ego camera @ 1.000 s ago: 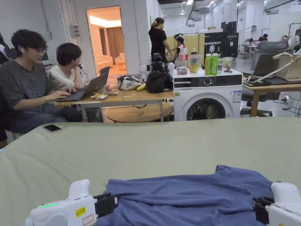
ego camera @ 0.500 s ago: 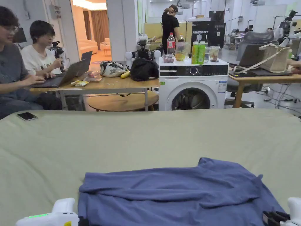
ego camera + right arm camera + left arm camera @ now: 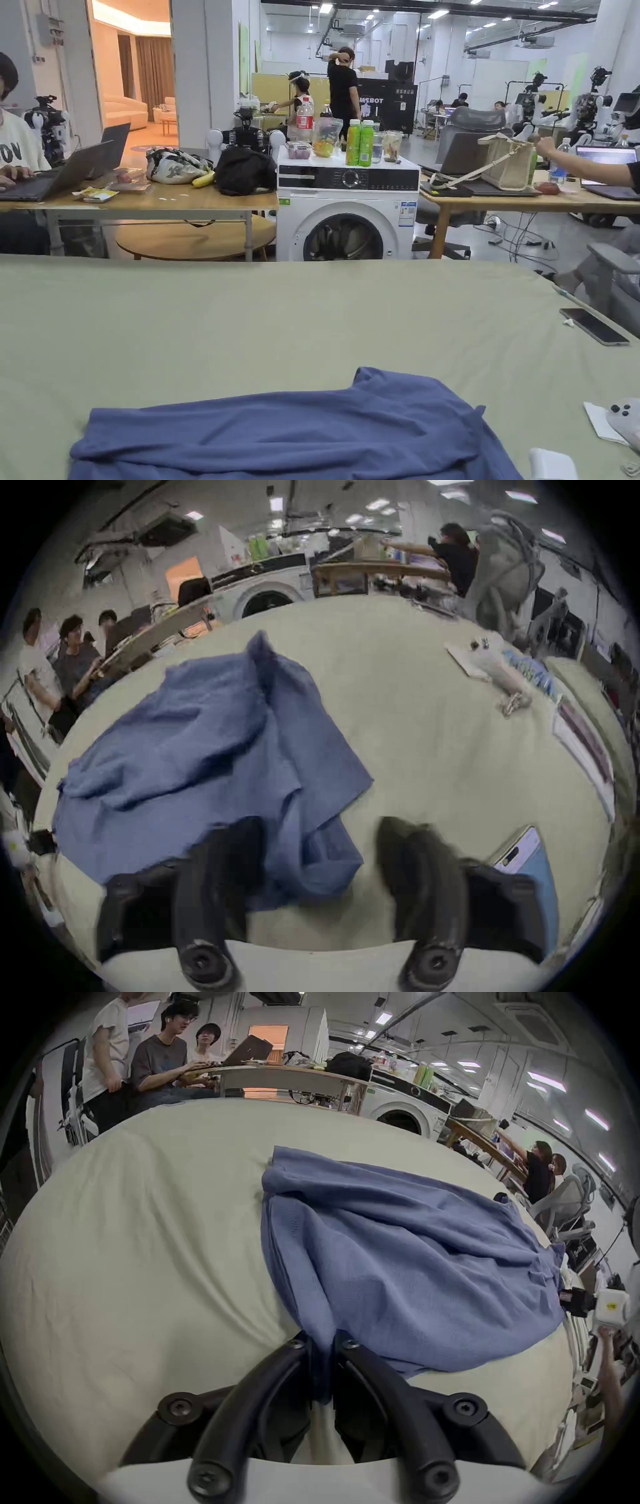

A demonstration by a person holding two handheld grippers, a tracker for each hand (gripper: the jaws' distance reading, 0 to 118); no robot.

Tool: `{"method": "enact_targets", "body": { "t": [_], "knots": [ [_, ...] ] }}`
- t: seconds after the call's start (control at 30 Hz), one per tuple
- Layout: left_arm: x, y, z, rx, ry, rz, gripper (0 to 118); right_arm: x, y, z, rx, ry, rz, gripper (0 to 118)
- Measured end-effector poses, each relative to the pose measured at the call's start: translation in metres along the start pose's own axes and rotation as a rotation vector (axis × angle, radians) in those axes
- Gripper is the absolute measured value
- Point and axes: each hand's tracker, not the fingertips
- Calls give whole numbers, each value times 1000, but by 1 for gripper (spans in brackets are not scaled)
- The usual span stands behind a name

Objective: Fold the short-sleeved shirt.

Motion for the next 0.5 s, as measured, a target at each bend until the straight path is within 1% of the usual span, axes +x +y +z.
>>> {"method": "enact_targets", "body": {
  "t": [0.03,0.07,0.1,0.13,0.17,0.2,0.23,0.27,0.3,0.33,0.37,0.4,0.5],
  "knots": [
    [3,-1,-1,2,10,-13,4,-1,0,0,-17,21,29,5],
    [4,0,-1,1,15,-18,4,0,-3,5,-21,17,34,5],
    [3,2,-2,-2,17,-19,4,1,-3,6,-21,45,22,5],
    [1,3,2,0,13,-16,4,1,-1,7,-22,51,9,4],
    [-1,3,10,25,-5,-10,4,-1,1,12,-9,35,7,4],
    [-1,1,27,127,-13,-41,4,-3,2,20,13,29,8,4],
    [0,1,42,209,18,-57,4,-6,4,30,52,0,18,4],
    [0,5,58,255,23,-55,4,-9,6,41,81,-15,31,4],
    [-4,12,69,235,-18,-22,4,-11,9,49,92,-13,34,4],
    [-8,18,81,242,-47,16,4,-12,11,60,98,7,19,4],
    [-12,23,90,256,-50,30,4,-12,10,69,121,45,-3,4],
    [-14,22,103,276,-63,36,4,-12,8,80,131,64,-9,4],
    [-22,9,132,266,-40,4,4,-8,-13,107,143,76,17,4]
  ]
}}
